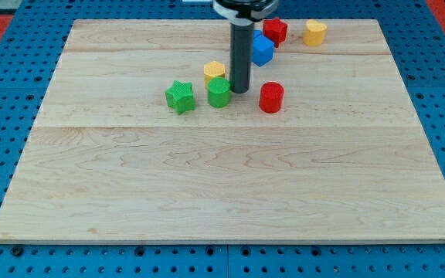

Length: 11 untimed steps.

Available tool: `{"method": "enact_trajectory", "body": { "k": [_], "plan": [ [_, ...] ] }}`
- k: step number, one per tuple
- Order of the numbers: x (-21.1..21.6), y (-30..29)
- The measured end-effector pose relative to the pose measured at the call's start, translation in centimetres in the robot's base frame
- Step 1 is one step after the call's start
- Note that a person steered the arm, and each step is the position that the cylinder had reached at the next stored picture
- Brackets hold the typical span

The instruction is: Move the red circle bottom diagonally to the green circle

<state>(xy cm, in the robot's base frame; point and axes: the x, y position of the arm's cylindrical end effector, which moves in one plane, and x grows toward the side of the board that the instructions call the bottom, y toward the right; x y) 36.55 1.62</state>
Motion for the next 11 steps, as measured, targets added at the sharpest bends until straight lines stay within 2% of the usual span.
{"method": "enact_trajectory", "body": {
  "k": [1, 2, 3, 4, 5, 7, 8, 9, 10, 11],
  "plan": [
    [-0.8, -0.5],
    [-1.1, 4.5],
    [-1.1, 11.8],
    [0.3, 16.1],
    [2.9, 13.5],
    [2.3, 1.7],
    [1.2, 1.2],
    [-3.2, 9.3],
    [-8.6, 11.8],
    [-10.6, 11.0]
  ]
}}
